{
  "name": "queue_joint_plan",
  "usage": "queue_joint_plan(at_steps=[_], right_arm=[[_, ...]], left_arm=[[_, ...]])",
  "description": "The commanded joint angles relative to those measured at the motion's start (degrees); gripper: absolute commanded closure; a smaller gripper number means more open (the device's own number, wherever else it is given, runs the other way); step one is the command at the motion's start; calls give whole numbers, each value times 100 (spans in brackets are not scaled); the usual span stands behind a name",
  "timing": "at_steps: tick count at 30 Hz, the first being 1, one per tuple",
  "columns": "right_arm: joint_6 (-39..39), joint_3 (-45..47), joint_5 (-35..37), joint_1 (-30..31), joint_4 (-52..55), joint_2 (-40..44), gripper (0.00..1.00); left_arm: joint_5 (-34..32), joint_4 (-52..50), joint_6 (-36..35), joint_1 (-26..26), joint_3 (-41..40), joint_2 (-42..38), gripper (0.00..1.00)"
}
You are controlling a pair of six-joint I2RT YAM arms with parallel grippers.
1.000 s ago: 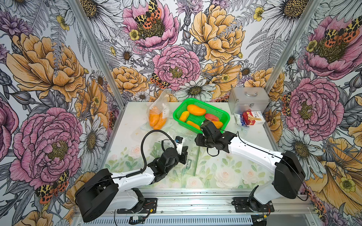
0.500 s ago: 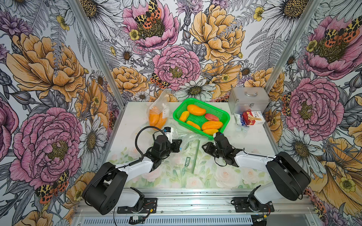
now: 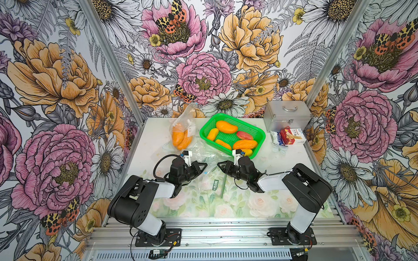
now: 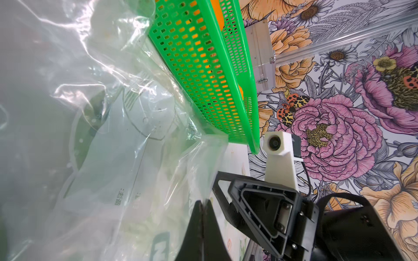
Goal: Place the mango in a zip-top bag and seal the zipper
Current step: Open the zipper food storage bag.
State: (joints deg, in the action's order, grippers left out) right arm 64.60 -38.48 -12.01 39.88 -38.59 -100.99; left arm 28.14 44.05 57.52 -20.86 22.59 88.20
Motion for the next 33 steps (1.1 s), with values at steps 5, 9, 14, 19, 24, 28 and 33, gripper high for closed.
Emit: queue_joint_plan(at_steps=[5,9,14,19,24,28,33], right_arm=[[188,-2,249,391,141,136,57],[234,-83,235,432,141,32,57],[233,-294,178,433,-178,-230,56],[237,-525,121,420,-399,-394,55],[278,-581,169,408,-466,-413,55],[350,-630,173,415,-467,-495,55],[443,-746,173,408,-553,-630,55]], left_arm=[[12,710,507,32,-68,-6,100],[-43,720,526,-18,-78,21,100],[-77,722,524,-85,-91,30,100],[-83,737,540,-98,-149,28,100],[-107,775,548,-102,-182,24,100],[-107,825,582,-117,-185,39,100],[-116,947,685,-155,-228,5,100]])
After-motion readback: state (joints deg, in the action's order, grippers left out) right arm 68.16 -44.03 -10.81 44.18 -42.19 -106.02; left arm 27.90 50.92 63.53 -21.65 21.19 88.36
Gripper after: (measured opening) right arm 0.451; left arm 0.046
